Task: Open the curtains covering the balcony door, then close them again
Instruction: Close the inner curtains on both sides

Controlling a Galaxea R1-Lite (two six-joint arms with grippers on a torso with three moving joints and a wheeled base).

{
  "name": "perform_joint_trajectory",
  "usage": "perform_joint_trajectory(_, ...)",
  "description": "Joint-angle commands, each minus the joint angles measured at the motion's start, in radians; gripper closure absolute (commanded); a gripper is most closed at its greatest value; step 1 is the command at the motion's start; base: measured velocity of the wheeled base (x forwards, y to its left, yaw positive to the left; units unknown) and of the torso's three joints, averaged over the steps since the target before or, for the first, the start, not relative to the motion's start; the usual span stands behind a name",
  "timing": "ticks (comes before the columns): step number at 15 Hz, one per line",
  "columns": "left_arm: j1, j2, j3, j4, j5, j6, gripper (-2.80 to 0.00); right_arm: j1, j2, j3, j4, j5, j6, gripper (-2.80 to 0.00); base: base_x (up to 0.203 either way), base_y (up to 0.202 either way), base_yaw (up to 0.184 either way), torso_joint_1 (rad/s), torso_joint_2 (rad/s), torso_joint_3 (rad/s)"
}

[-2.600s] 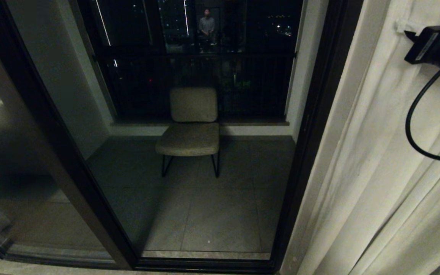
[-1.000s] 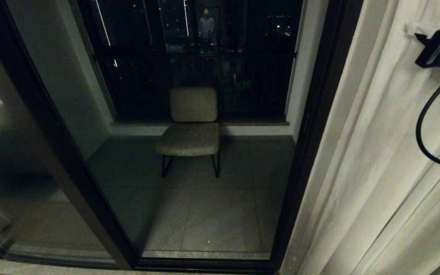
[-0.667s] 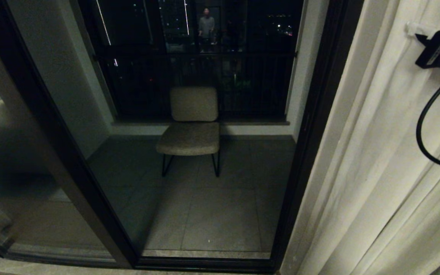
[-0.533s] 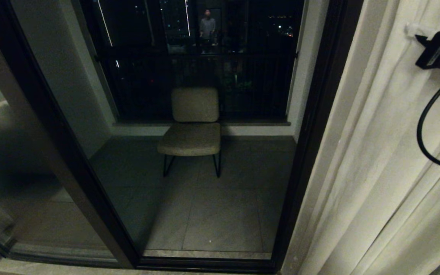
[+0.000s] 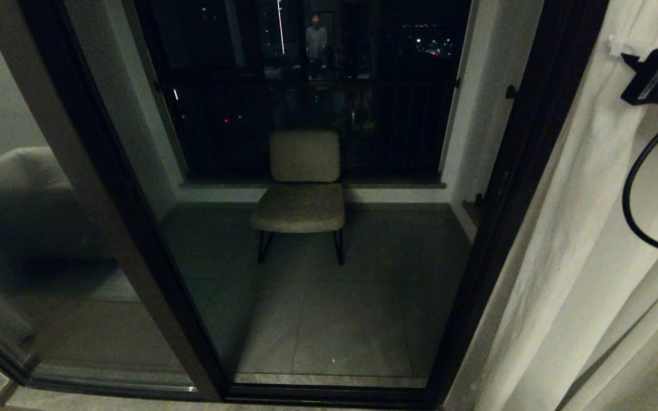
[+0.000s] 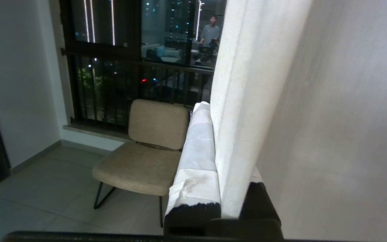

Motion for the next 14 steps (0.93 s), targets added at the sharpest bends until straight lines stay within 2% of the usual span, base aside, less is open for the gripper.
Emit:
perform_joint_trajectory(1,0.000,0.000,0.000,-0.001,0.000,0.000,0.00,0.001,0.000,0.011,-0.002,0.002,-0.002,0.00,0.000,0.194,-0.001,0.002,0.01,0.002)
perform_joint_trajectory(14,0.000,0.000,0.000,-0.001,0.000,0.000,0.00,0.005,0.028,-0.002,-0.049,0.004,0.000,0.00,0.000,0.192,-0.001,0.002,0.00,0.001)
